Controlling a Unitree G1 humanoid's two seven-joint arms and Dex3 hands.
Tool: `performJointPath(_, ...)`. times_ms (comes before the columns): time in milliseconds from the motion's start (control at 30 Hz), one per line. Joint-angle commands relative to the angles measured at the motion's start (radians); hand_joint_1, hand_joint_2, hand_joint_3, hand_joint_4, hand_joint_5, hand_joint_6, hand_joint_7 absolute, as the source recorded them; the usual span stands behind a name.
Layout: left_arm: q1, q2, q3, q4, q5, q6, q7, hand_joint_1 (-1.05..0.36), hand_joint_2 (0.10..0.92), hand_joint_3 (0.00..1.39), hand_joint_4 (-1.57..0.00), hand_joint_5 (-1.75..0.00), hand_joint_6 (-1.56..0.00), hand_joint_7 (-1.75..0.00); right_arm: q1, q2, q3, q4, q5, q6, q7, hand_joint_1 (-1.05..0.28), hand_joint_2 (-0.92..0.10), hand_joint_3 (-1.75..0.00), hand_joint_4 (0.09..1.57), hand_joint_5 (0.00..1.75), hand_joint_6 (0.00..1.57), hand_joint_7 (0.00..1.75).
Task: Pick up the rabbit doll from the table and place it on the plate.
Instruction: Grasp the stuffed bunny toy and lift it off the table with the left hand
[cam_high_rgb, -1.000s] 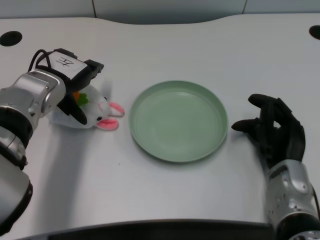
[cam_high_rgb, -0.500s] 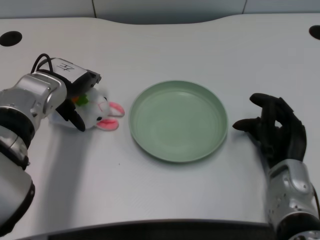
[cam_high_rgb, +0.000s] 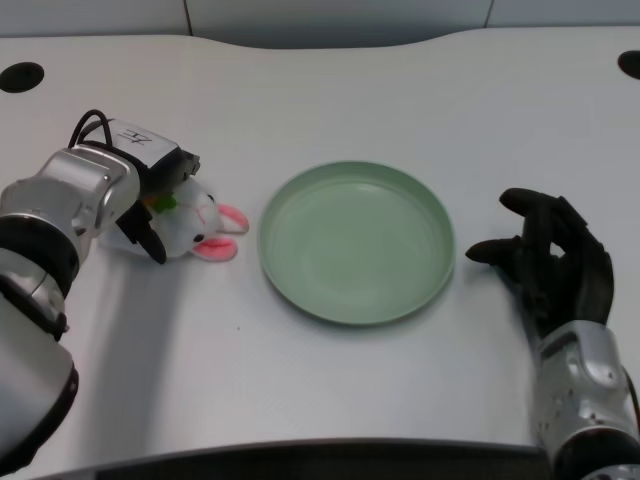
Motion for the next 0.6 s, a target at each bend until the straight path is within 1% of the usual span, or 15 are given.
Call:
performJointPath(33, 0.002, -0.002, -0.031, 0.022, 0.029, 0.005, 0.053, -0.55, 0.751, 0.00, -0.40, -0.31, -0.43, -0.08, 0.014, 0.006, 0.000, -0.018, 0.008, 0.010, -0.002, -0.42, -0.92, -0.46, 0.78, 1.35, 0.70, 1.10)
performJointPath(67, 0.008, 0.002, -0.036, 0.026, 0.033, -0.004, 0.082, -0.51, 0.748, 0.00, -0.42, -0.42, -0.51, -0.08, 0.018, 0.006, 0.001, -0.024, 0.008, 0.011, -0.001, -0.42, -0.92, -0.46, 0.78, 1.35, 0.70, 1.10)
performJointPath(133, 0.017, 0.008, -0.047, 0.033, 0.042, -0.018, 0.132, -0.47, 0.736, 0.00, -0.35, -0.82, -0.67, -0.12, 0.024, 0.007, 0.001, -0.031, 0.010, 0.014, 0.003, -0.42, -0.92, -0.47, 0.77, 1.35, 0.69, 1.09)
performJointPath(167, 0.021, 0.011, -0.048, 0.038, 0.042, -0.028, 0.151, -0.44, 0.748, 0.00, -0.32, -1.10, -0.74, -0.23, 0.025, 0.006, 0.001, -0.033, 0.010, 0.015, 0.005, -0.42, -0.92, -0.46, 0.78, 1.36, 0.70, 1.09)
performJointPath(200, 0.025, 0.016, -0.047, 0.040, 0.039, -0.041, 0.168, -0.41, 0.756, 0.00, -0.32, -1.23, -0.70, -0.44, 0.027, 0.006, 0.001, -0.034, 0.010, 0.012, 0.009, -0.43, -0.92, -0.46, 0.78, 1.36, 0.71, 1.09)
performJointPath(267, 0.030, 0.025, -0.049, 0.045, 0.040, -0.064, 0.203, -0.35, 0.780, 0.00, -0.40, -1.17, -0.63, -0.73, 0.029, 0.006, 0.000, -0.033, 0.012, 0.004, 0.018, -0.43, -0.92, -0.46, 0.79, 1.36, 0.72, 1.09)
performJointPath(300, 0.031, 0.027, -0.051, 0.047, 0.042, -0.071, 0.218, -0.33, 0.784, 0.00, -0.44, -1.16, -0.63, -0.79, 0.029, 0.006, 0.000, -0.032, 0.012, 0.003, 0.019, -0.44, -0.92, -0.45, 0.79, 1.35, 0.72, 1.08)
performJointPath(333, 0.034, 0.032, -0.058, 0.049, 0.050, -0.081, 0.253, -0.33, 0.785, 0.00, -0.47, -1.15, -0.62, -0.82, 0.030, 0.006, 0.002, -0.034, 0.008, 0.003, 0.013, -0.44, -0.92, -0.45, 0.79, 1.35, 0.73, 1.08)
performJointPath(367, 0.036, 0.035, -0.064, 0.051, 0.056, -0.088, 0.280, -0.32, 0.782, 0.00, -0.56, -1.16, -0.64, -0.83, 0.030, 0.006, 0.004, -0.036, 0.004, 0.004, 0.008, -0.44, -0.92, -0.45, 0.79, 1.35, 0.73, 1.08)
performJointPath(433, 0.042, 0.041, -0.076, 0.055, 0.070, -0.098, 0.340, -0.32, 0.782, 0.00, -0.62, -1.18, -0.66, -0.84, 0.029, 0.006, 0.004, -0.037, 0.002, 0.008, 0.000, -0.44, -0.92, -0.45, 0.79, 1.35, 0.73, 1.07)
performJointPath(467, 0.046, 0.043, -0.083, 0.057, 0.078, -0.099, 0.376, -0.31, 0.777, 0.00, -0.66, -1.50, -0.70, -0.97, 0.029, 0.007, 0.003, -0.036, 0.004, 0.009, -0.001, -0.42, -0.92, -0.45, 0.80, 1.34, 0.73, 1.07)
performJointPath(500, 0.048, 0.045, -0.089, 0.059, 0.086, -0.103, 0.401, -0.31, 0.779, 0.00, -0.70, -1.62, -0.71, -1.01, 0.029, 0.008, 0.003, -0.037, 0.005, 0.012, -0.005, -0.42, -0.92, -0.45, 0.81, 1.34, 0.73, 1.07)
performJointPath(533, 0.048, 0.048, -0.095, 0.061, 0.093, -0.112, 0.423, -0.32, 0.785, 0.00, -0.79, -1.68, -0.74, -0.98, 0.029, 0.008, 0.003, -0.038, 0.006, 0.011, -0.004, -0.42, -0.92, -0.45, 0.81, 1.34, 0.74, 1.07)
performJointPath(567, 0.047, 0.050, -0.100, 0.062, 0.098, -0.120, 0.437, -0.35, 0.765, 0.00, -0.89, -1.72, -0.86, -0.76, 0.030, 0.008, 0.003, -0.039, 0.006, 0.011, -0.003, -0.42, -0.92, -0.44, 0.82, 1.33, 0.74, 1.06)
performJointPath(600, 0.046, 0.052, -0.103, 0.064, 0.102, -0.126, 0.446, -0.36, 0.756, 0.00, -0.92, -1.73, -0.93, -0.63, 0.030, 0.008, 0.004, -0.040, 0.006, 0.010, -0.002, -0.42, -0.92, -0.44, 0.82, 1.33, 0.74, 1.06)
